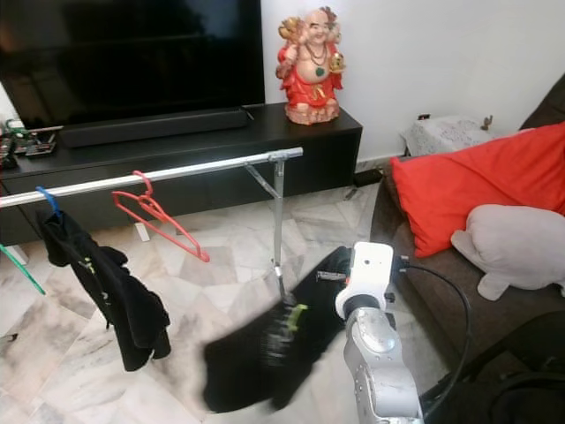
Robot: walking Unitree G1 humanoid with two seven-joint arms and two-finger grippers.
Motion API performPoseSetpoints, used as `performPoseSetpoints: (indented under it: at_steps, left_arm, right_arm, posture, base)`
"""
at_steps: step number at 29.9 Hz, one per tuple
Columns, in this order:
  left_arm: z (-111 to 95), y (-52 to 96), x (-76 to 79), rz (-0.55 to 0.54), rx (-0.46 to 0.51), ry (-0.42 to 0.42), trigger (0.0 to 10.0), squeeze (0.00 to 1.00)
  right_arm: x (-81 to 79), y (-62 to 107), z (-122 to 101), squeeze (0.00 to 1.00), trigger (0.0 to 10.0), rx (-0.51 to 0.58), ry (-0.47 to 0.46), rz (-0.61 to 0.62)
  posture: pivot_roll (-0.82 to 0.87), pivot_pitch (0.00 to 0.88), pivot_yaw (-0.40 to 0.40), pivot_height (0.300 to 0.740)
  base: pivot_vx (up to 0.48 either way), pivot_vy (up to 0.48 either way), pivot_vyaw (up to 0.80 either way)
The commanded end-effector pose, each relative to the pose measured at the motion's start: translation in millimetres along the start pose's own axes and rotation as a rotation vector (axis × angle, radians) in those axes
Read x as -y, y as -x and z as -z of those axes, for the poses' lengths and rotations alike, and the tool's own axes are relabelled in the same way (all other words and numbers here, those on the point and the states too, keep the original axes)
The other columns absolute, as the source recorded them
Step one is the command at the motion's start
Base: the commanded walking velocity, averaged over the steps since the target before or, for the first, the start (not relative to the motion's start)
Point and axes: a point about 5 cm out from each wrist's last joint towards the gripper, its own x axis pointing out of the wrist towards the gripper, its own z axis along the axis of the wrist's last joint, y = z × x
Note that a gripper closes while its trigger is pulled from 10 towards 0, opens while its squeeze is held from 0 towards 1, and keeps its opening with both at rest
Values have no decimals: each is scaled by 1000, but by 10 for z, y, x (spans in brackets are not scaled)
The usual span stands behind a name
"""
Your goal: Hang hanger
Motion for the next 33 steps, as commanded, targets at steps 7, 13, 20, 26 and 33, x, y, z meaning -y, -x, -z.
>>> performPoseSetpoints:
  at_steps: [7, 13, 20, 26, 33]
  left_arm:
    - [77, 10, -22, -15, -25, 21, 10000, 0]
    - [81, 11, -21, -12, -26, 18, 10000, 0]
    - [80, 11, -21, -10, -26, 17, 10000, 0]
    - [76, 11, -24, -10, -25, 19, 10000, 0]
    - [69, 11, -28, -10, -22, 19, 10000, 0]
  right_arm:
    - [-63, -5, -99, 0, 10000, 44, -24, -11]
    - [-10, 5, -129, 0, 10000, 67, 48, -16]
    - [71, -7, -111, 0, 10000, 54, 27, -1]
    - [158, -18, -83, 0, 10000, 41, 25, 10]
    - [228, -23, 15, 0, 10000, 9, 39, 28]
  posture:
    - [45, 0, 48, 740]
    - [47, 0, 48, 740]
    - [49, 0, 48, 740]
    - [51, 0, 48, 740]
    - [56, 0, 48, 740]
  base:
    - [0, 0, 0]
    - [0, 302, 333]
    - [0, 417, 305]
    - [0, 357, 0]
    - [0, 353, 0]
